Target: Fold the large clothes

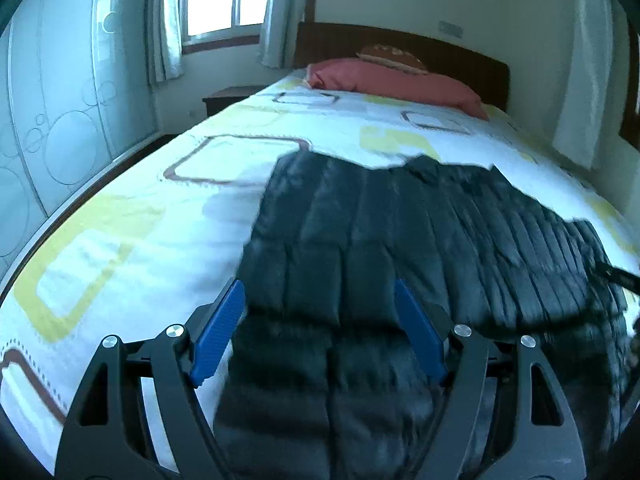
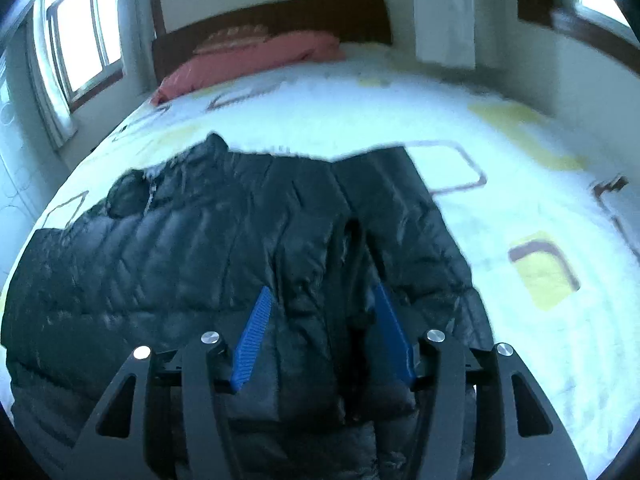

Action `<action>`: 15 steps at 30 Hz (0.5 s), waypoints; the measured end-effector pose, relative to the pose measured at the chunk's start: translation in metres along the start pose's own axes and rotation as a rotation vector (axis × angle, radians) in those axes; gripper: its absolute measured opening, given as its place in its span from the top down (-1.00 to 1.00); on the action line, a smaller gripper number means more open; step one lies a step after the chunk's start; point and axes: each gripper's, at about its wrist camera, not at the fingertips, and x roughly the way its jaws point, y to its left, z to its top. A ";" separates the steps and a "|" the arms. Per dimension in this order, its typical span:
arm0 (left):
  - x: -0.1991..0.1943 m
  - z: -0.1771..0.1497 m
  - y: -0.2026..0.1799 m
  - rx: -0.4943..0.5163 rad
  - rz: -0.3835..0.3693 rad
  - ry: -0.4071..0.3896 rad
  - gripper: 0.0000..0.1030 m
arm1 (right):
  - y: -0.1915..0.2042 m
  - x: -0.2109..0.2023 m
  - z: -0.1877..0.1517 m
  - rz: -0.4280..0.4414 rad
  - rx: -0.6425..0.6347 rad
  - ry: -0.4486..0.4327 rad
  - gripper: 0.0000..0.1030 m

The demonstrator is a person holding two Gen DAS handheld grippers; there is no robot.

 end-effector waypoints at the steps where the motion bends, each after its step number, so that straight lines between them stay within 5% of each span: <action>1: 0.005 0.004 0.001 -0.004 0.008 0.000 -0.49 | 0.007 -0.001 0.003 0.009 -0.013 -0.012 -0.06; 5: 0.040 0.015 0.005 -0.003 0.066 0.034 -0.49 | 0.037 0.017 0.008 0.043 -0.077 0.015 -0.06; 9: 0.088 0.002 0.011 -0.028 0.060 0.203 -0.44 | 0.046 0.052 -0.004 0.037 -0.084 0.081 -0.13; 15: 0.054 0.011 0.017 -0.046 0.089 0.138 -0.36 | 0.043 0.029 0.013 0.037 -0.073 0.052 -0.12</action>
